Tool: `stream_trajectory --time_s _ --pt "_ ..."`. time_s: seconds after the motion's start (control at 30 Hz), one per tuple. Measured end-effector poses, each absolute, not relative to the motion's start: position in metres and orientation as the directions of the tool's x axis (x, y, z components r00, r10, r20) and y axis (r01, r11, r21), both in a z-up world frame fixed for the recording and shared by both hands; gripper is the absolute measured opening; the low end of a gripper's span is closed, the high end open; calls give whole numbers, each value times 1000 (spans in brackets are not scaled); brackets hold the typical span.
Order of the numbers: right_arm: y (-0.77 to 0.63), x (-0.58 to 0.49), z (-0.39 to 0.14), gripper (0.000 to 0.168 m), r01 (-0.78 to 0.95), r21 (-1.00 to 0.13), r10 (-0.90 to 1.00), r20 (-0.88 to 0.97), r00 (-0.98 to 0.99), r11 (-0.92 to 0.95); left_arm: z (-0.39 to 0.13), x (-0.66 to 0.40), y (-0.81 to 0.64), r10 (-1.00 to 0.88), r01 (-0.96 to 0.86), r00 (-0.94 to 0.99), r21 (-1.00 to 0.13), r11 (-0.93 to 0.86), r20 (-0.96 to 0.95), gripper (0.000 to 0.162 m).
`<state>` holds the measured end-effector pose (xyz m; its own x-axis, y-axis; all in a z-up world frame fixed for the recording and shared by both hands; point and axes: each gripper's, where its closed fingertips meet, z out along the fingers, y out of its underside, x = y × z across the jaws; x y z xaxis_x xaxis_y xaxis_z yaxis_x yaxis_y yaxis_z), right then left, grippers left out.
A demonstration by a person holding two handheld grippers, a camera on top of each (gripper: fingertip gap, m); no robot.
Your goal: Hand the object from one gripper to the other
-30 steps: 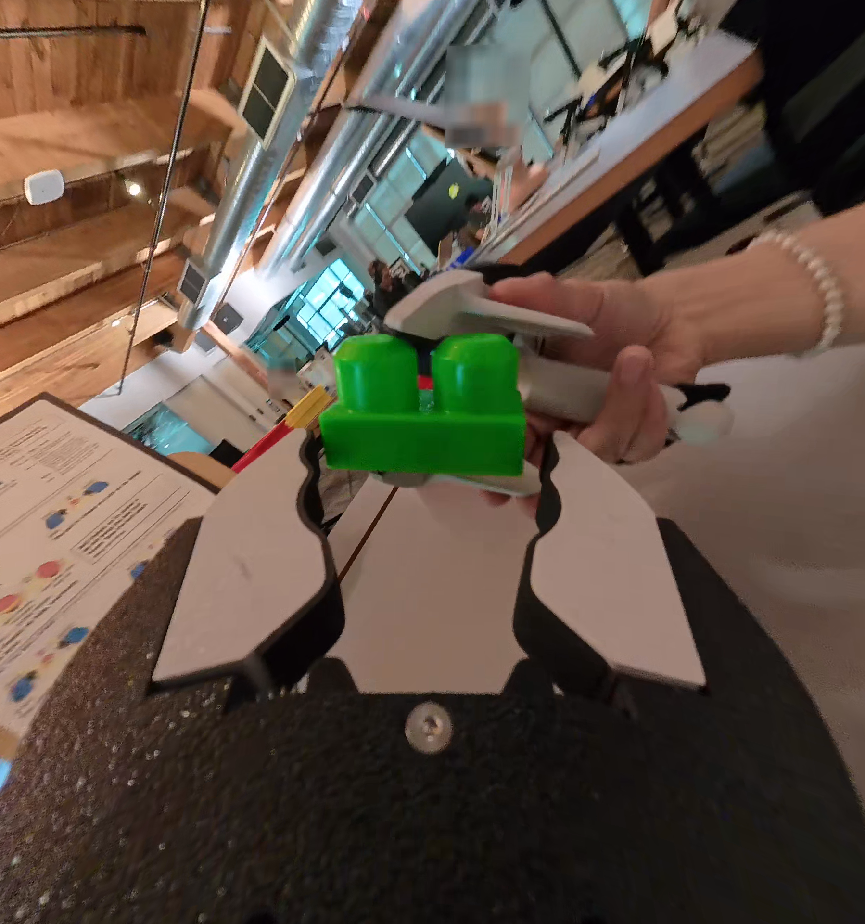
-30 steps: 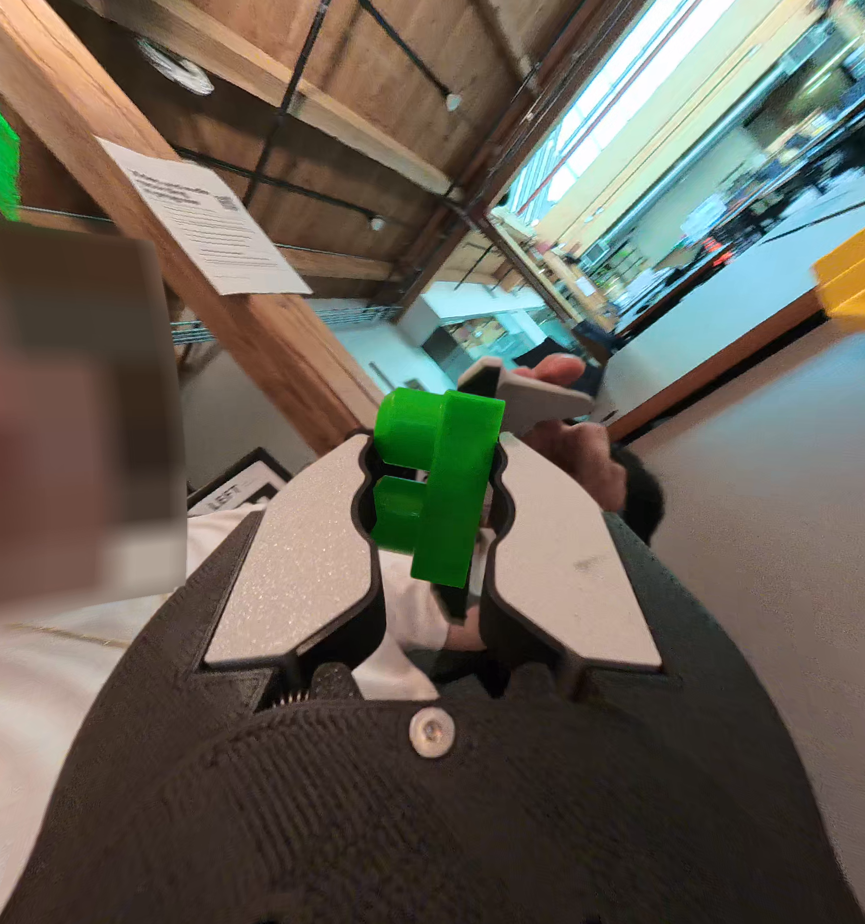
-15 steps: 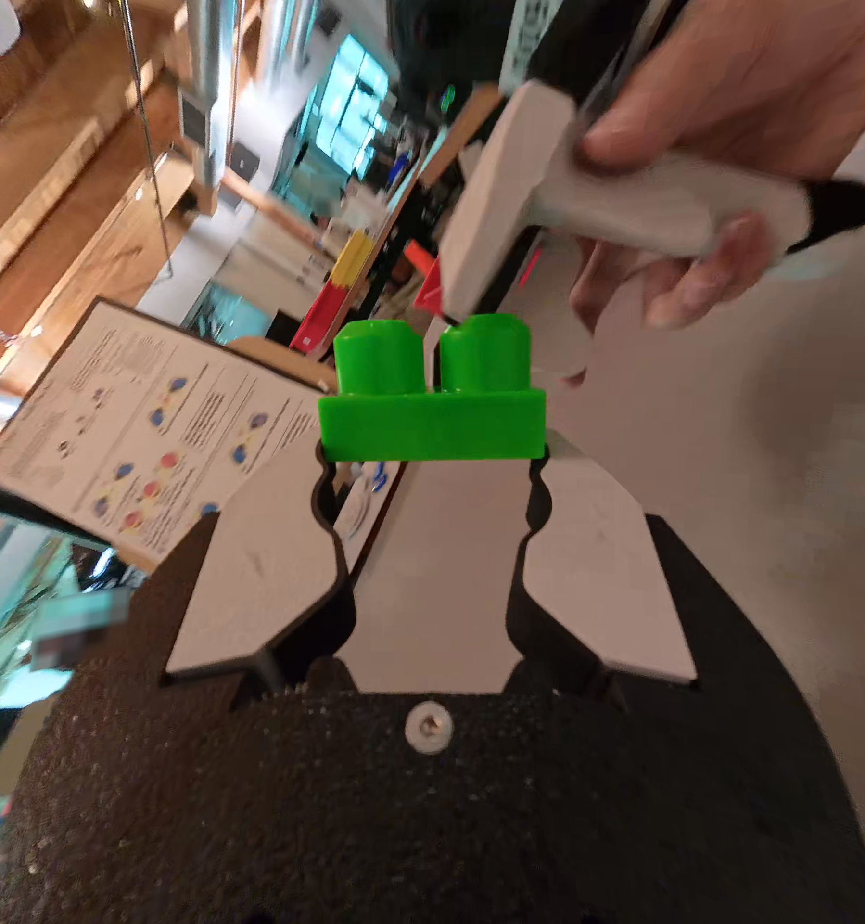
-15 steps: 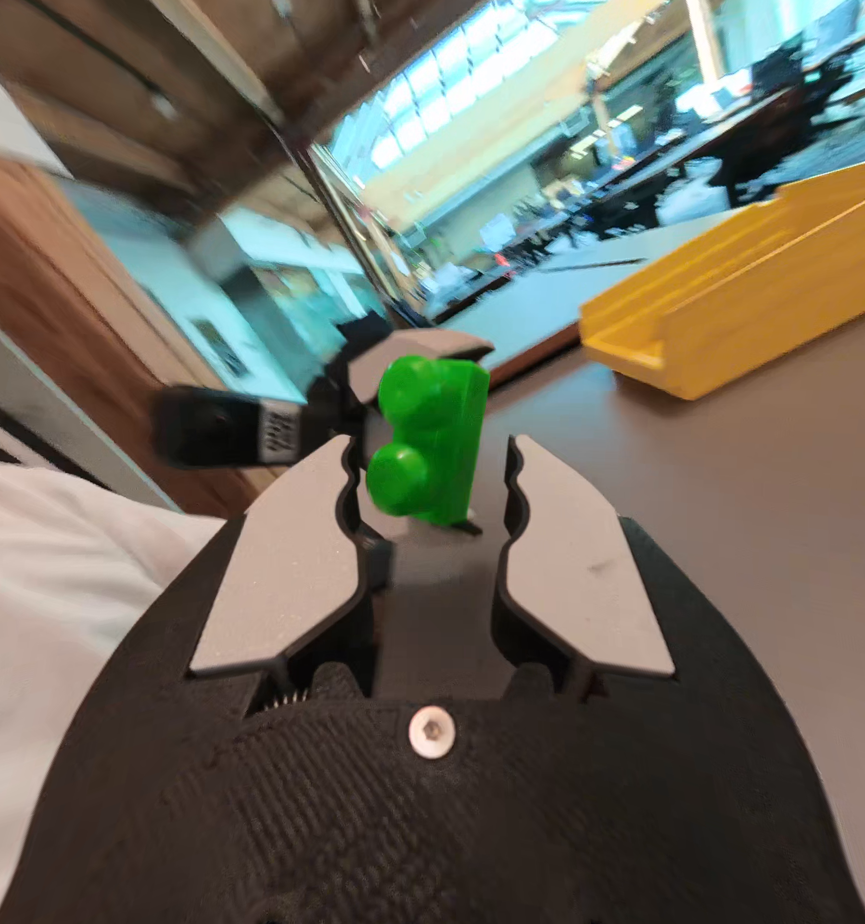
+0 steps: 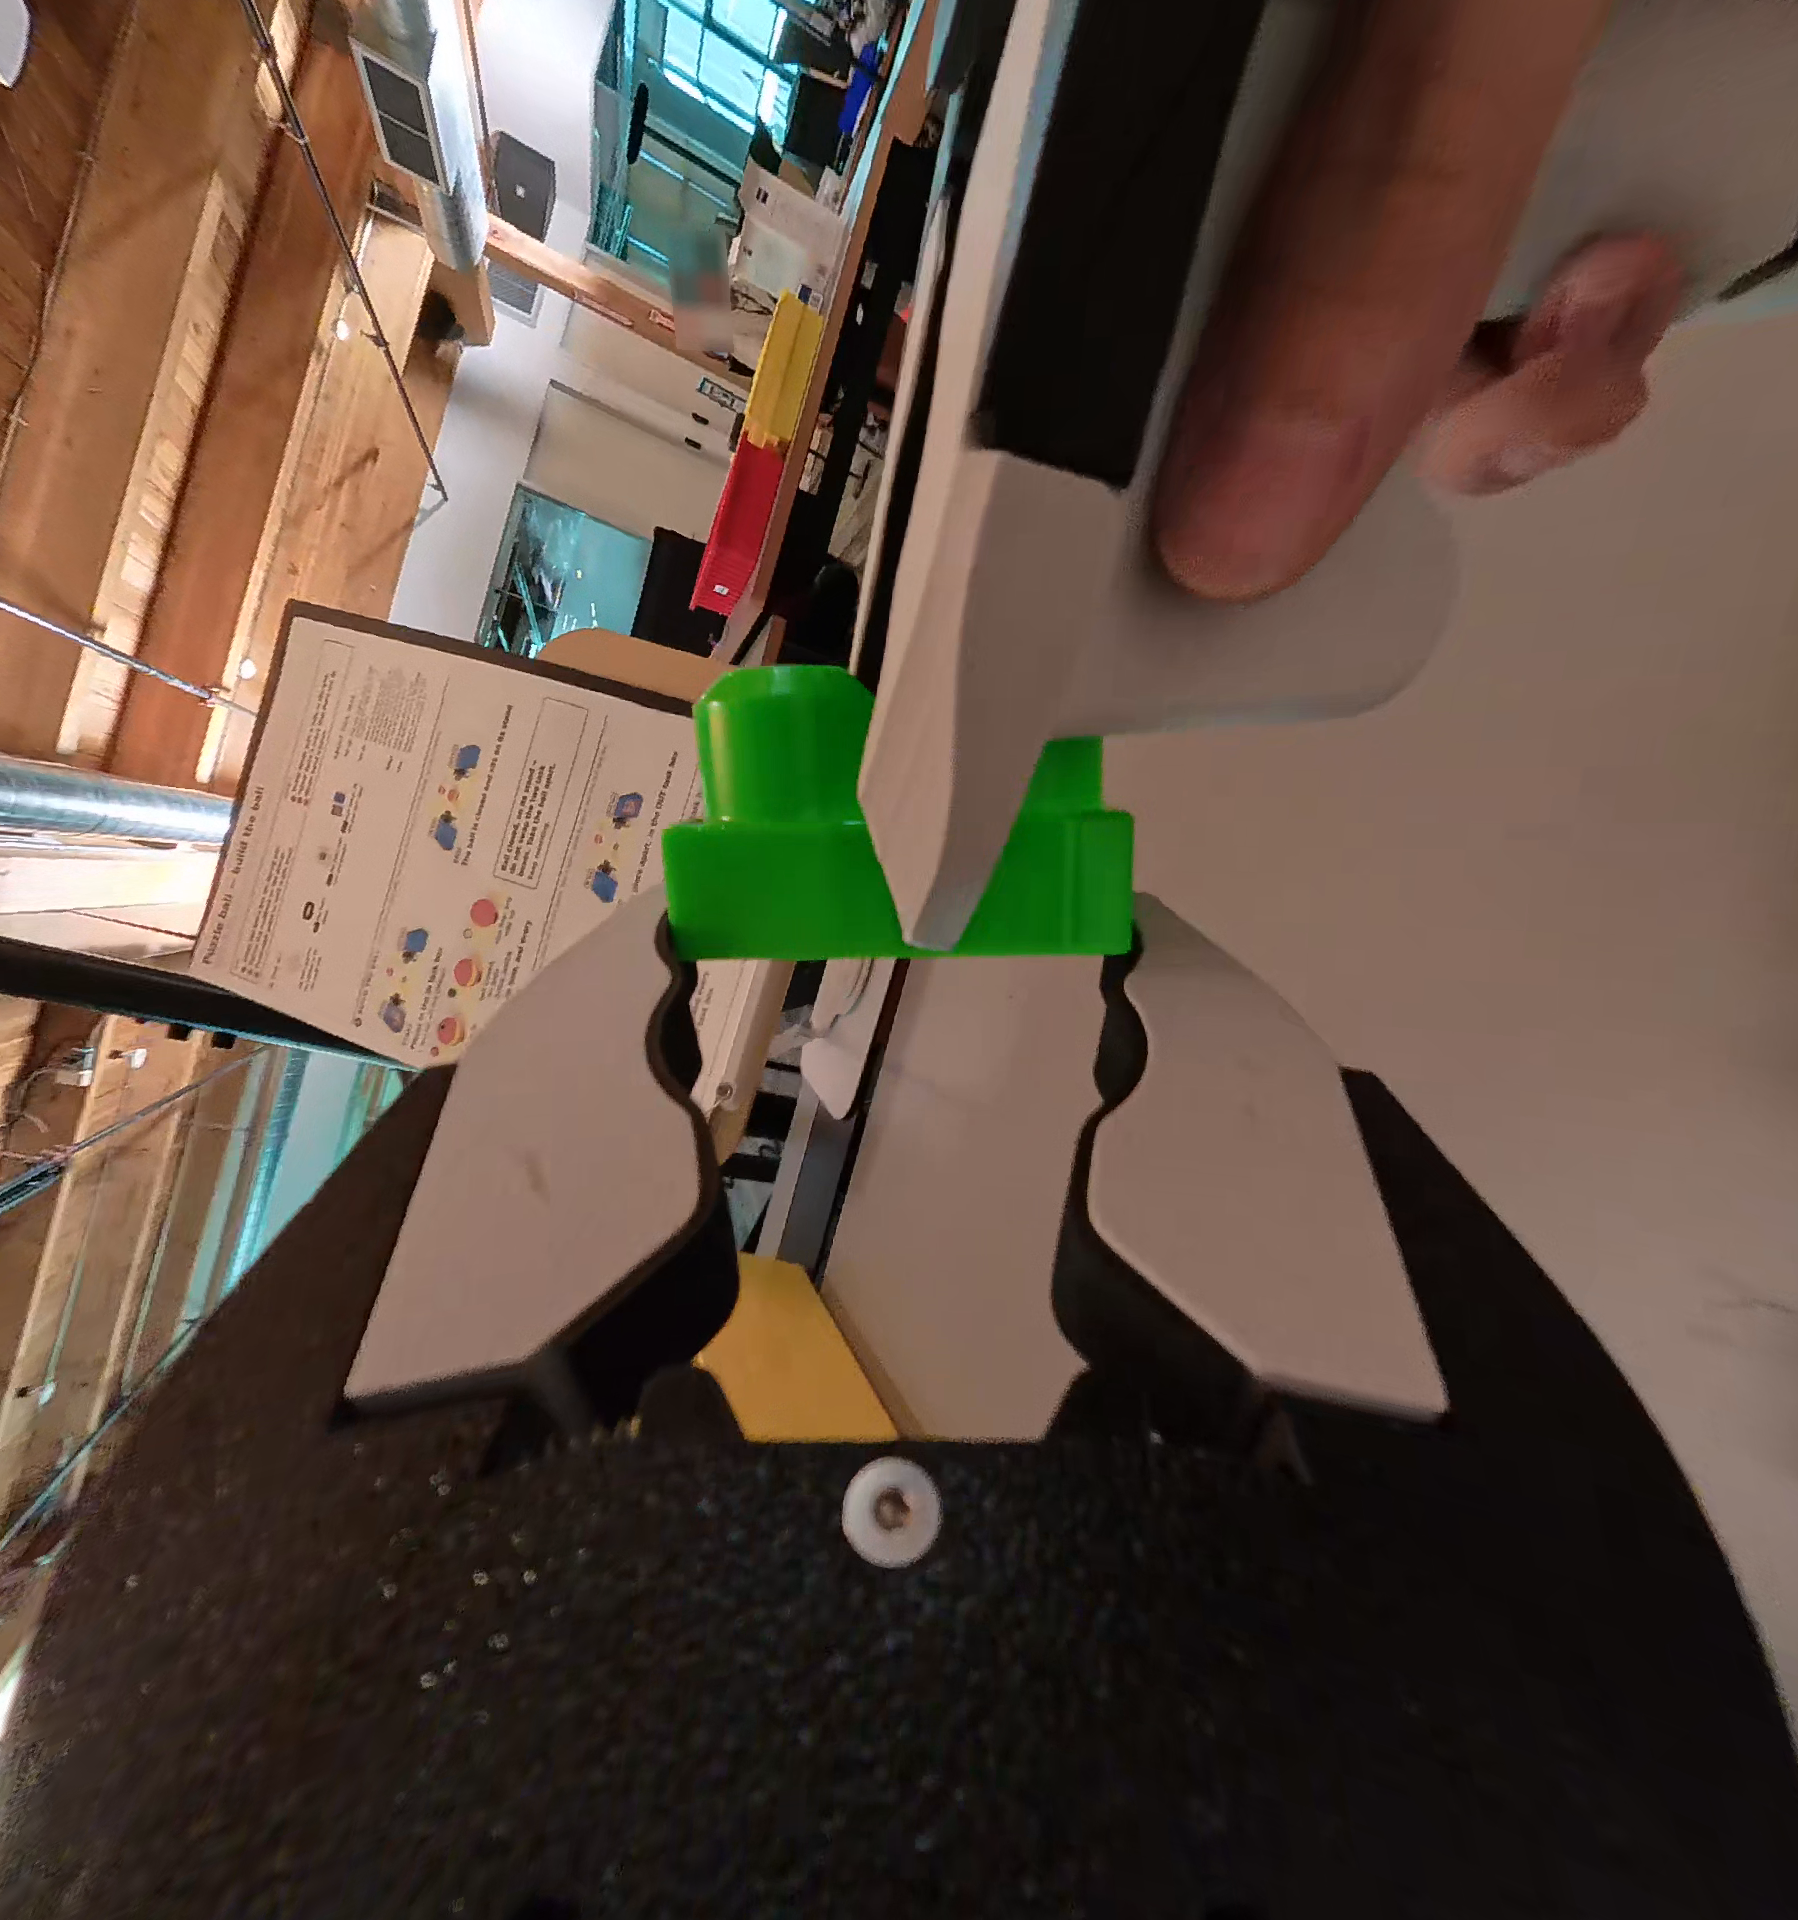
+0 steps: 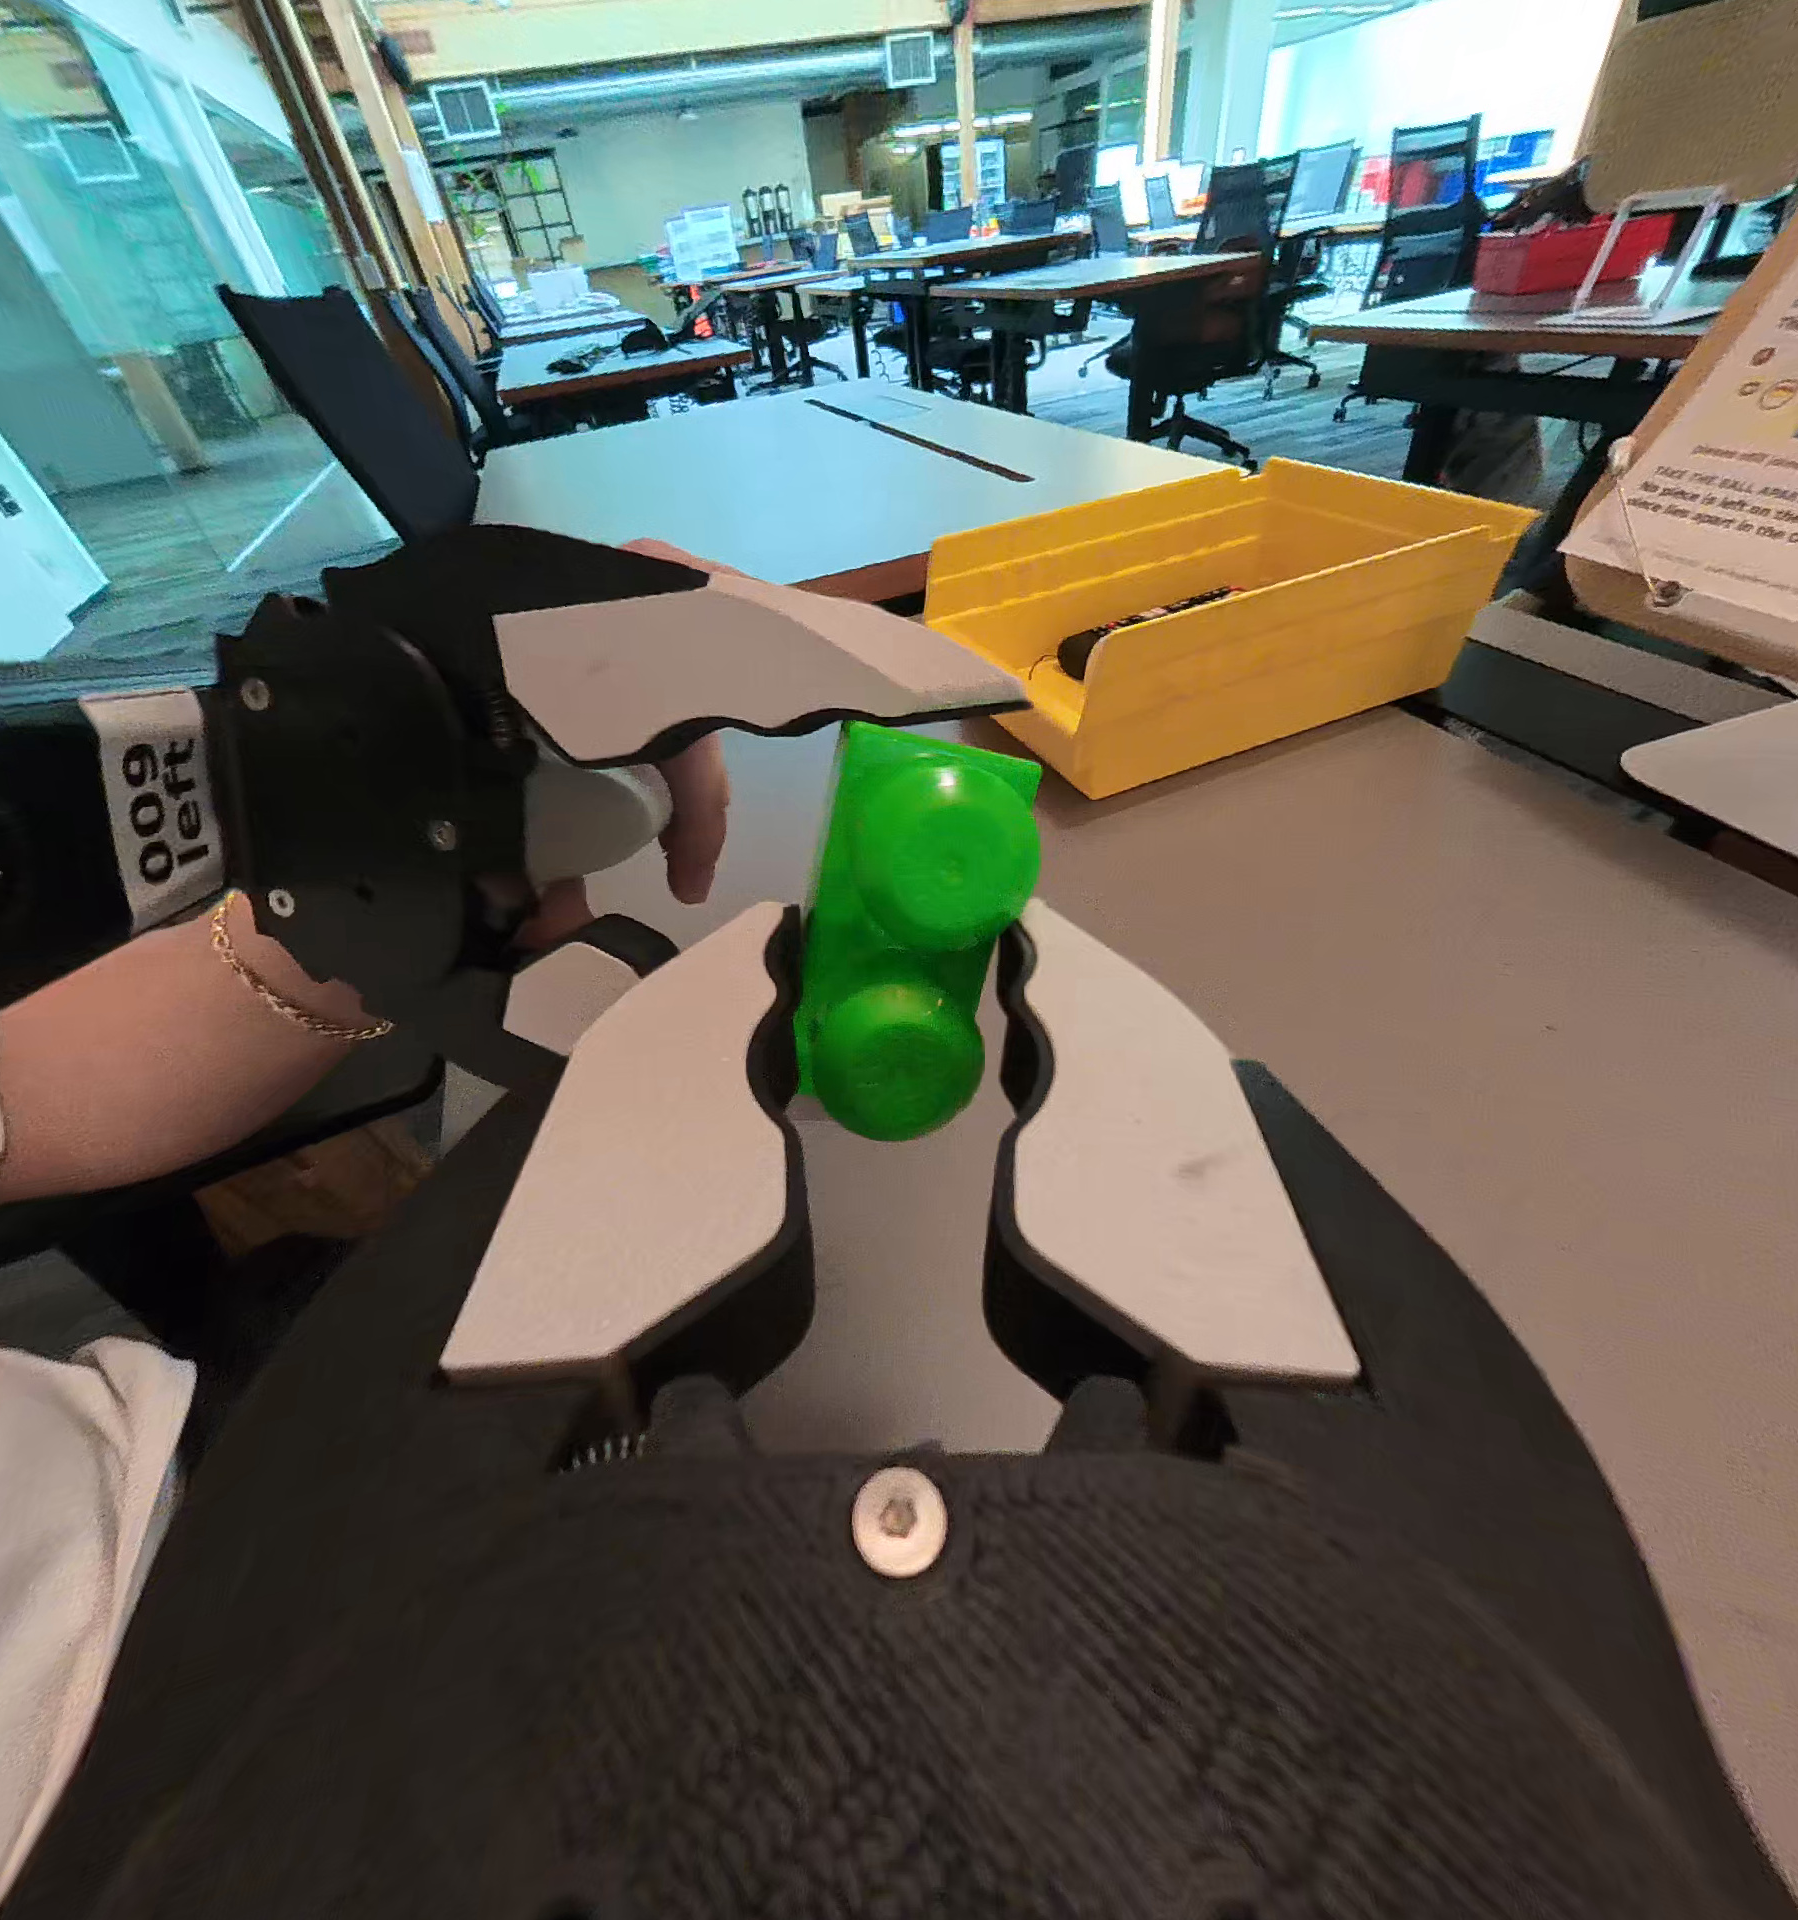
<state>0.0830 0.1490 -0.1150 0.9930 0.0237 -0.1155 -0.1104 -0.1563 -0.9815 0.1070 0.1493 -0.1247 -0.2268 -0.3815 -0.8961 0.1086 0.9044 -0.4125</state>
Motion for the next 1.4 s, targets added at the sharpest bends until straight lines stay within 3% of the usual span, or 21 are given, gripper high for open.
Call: stream_trajectory --time_s 0.03,0.17,0.27,0.4,0.53,0.7,0.9,1.03,1.23,1.33,1.4 --pt "150 84 -117 35 -113 -981 23 -118 993 -159 -126 108 151 -370 101 -221 -398 912 -902 74" --pt "152 86 -117 35 -159 -979 49 -167 985 -131 -127 111 152 -409 111 -207 -437 893 -889 77" --pt "146 99 -114 35 -159 -979 -9 -159 987 -131 -118 113 153 -495 131 -181 -519 844 -850 92" --pt "100 150 -94 35 -141 -980 -217 -108 970 -143 -116 118 170 -625 86 -182 -646 758 -759 90" --pt "-5 242 -80 35 -166 -960 -588 -3 809 -223 -105 120 201 -729 29 -121 -736 676 -674 77" --pt "-133 331 -118 35 -427 -787 -820 167 547 -445 -110 123 224 -799 -29 -147 -805 592 -583 75" --pt "-191 362 -173 35 -672 -531 -850 220 479 -516 -123 125 245 -819 -104 -164 -816 569 -550 72" --pt "-196 369 -197 35 -722 -468 -857 204 473 -510 -129 124 260 -840 -135 -173 -832 538 -515 71" --pt "-201 387 -206 42 -703 -467 -844 308 440 -537 -137 123 284 -897 -178 -161 -882 436 -411 69" --pt "-196 387 -189 72 -643 -531 -834 368 410 -551 -140 120 315 -919 -242 -83 -887 393 -385 68" --pt "-189 380 -170 81 -571 -580 -814 431 390 -581 -139 114 342 -944 -275 -10 -907 319 -329 66"
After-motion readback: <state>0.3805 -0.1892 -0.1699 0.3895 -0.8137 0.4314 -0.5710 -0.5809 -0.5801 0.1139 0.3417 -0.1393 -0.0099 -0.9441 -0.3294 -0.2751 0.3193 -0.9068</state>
